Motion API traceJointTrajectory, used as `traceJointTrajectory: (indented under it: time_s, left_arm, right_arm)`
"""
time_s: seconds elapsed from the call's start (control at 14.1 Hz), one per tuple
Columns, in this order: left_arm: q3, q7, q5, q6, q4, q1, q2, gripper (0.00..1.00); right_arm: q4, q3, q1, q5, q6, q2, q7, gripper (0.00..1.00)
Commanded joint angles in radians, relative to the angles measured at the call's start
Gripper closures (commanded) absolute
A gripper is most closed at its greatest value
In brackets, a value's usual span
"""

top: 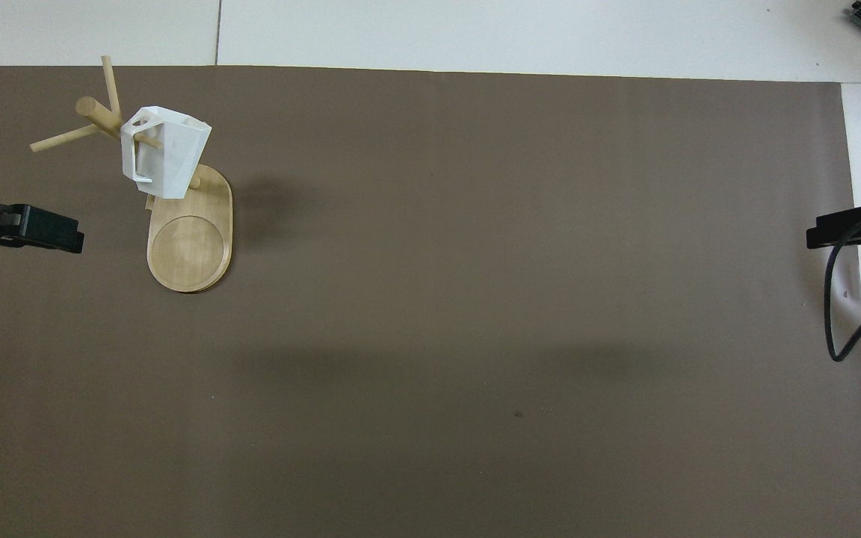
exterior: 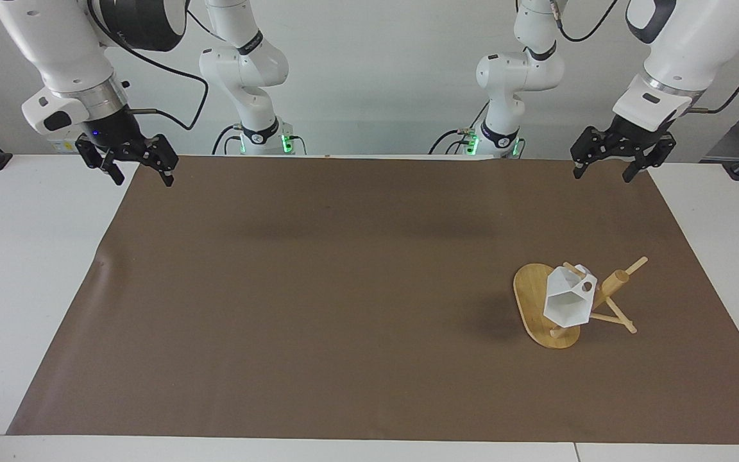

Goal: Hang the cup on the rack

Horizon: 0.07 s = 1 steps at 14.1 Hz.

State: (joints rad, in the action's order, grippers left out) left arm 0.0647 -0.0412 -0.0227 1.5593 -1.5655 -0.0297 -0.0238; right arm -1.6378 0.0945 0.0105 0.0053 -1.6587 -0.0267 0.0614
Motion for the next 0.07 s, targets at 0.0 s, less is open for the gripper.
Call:
traceJointTrajectory:
  time_s: [0.0]
  left_arm:
    - [0.01,-0.016,0.009,0.012,-0.039,0.013,-0.033,0.0]
  right_arm:
    - [-0.027,-0.007,0.0,-0.024,0.011,-0.025,-0.018,0.0]
